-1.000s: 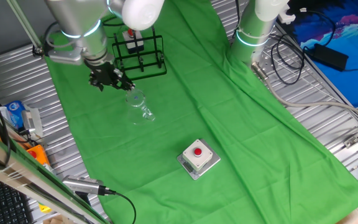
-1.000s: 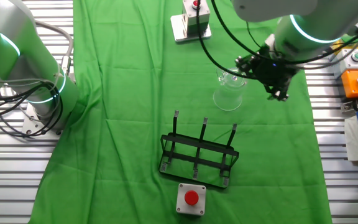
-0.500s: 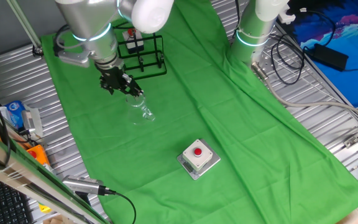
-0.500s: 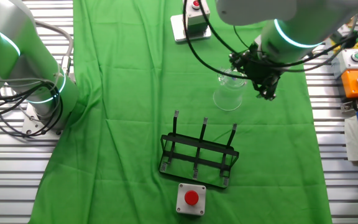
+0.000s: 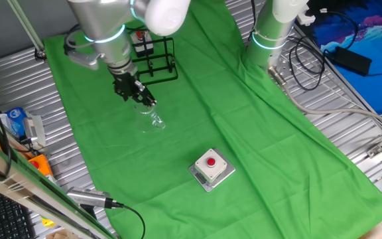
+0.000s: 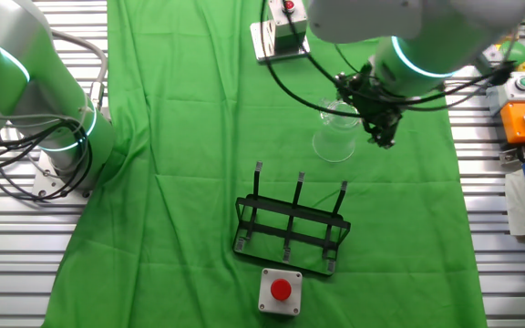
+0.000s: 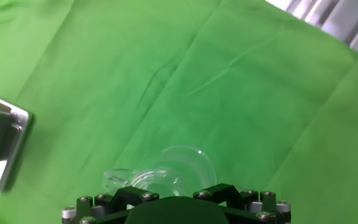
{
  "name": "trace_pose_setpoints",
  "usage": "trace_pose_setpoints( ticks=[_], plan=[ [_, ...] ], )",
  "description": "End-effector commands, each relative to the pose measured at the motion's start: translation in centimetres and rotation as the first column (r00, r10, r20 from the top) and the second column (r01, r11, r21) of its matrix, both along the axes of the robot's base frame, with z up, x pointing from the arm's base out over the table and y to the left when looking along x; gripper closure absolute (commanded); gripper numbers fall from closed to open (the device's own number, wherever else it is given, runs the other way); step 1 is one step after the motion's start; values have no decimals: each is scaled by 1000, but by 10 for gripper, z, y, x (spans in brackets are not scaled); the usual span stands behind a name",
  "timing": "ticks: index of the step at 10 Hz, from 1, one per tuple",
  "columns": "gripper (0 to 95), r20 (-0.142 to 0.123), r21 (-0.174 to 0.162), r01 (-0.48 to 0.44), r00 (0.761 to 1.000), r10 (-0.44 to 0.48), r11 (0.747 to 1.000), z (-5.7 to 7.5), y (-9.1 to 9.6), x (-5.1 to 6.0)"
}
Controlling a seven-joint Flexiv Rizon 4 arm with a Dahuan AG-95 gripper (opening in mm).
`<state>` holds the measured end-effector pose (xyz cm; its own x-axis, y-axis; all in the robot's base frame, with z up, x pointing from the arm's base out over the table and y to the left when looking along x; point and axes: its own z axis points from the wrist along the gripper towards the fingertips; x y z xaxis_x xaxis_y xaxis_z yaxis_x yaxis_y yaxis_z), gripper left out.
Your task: Take the cup off the cup rack
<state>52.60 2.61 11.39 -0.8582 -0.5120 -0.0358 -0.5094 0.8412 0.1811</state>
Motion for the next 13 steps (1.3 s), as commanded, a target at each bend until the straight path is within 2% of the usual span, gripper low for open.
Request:
trace_pose_setpoints(
  ticks=[1,4,5,8,9,10,11,12,13],
  plan=[
    [0,13,-34,60,998,-59,998,-4,2,-10],
    [0,35,-46,47,998,-45,998,-5,1,-12],
    [190,46,-54,39,998,-36,998,-5,1,-12],
    [190,75,-80,28,997,-22,996,-5,1,-12],
    [380,75,-79,37,997,-31,996,-5,1,-12],
    [380,73,-74,46,997,-41,996,-5,1,-12],
    [950,53,-38,94,994,-92,995,-5,2,-12],
    [950,47,-21,104,994,-103,994,-5,2,-12],
    [950,1,82,182,983,-183,980,-5,2,-11]
  ],
)
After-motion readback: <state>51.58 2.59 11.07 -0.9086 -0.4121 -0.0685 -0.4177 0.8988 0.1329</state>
